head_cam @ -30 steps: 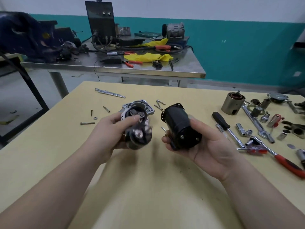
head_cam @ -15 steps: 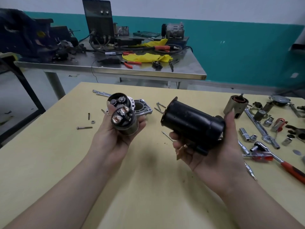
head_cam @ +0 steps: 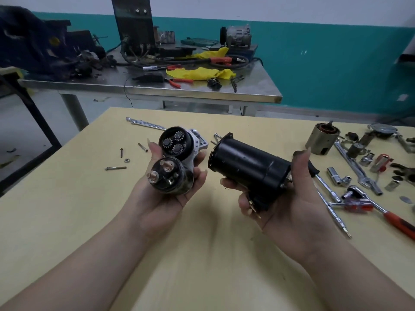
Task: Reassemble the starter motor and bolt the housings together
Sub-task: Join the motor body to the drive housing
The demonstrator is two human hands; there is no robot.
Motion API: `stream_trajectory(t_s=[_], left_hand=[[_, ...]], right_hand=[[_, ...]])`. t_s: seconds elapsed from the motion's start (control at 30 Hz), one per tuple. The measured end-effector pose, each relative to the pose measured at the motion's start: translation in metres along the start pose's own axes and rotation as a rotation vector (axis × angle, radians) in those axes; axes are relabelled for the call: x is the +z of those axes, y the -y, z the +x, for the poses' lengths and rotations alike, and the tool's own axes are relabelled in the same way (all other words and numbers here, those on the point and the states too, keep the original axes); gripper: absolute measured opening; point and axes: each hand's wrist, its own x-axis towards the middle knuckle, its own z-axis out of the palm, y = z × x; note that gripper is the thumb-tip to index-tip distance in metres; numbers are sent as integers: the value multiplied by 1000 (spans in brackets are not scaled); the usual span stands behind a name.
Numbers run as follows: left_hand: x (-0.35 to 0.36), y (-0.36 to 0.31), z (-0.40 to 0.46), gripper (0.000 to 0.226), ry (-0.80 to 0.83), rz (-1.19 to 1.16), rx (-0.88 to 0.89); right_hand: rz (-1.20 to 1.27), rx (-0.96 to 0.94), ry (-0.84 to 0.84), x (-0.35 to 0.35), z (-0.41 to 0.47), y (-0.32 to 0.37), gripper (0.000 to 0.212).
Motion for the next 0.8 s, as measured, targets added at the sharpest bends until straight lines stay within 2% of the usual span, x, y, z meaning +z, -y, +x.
stream_trajectory(t_s=[0.1,0.17,0.33,0.47,0.6,0.8], left_hand=[[5,4,-2,71,-53,53,62],[8,7,-2,73,-148,115,149],[5,10,-7,65,-273,379,355],[1,15,-15,67,-232,611,568],[6,22,-22,69,-200,706,582],[8,31,-29,72,-222,843,668]], right_hand=[[-45,-16,32,-2,-2,0,81],[-135,-52,11,-2,-3,-1,86],[-213,-108,-42,5,-6,-7,83],[-265,-138,-105,7,-7,-5,91],[-262,-152,-96,8,-8,-6,98],[-374,-233,-98,17,-12,-13,77]])
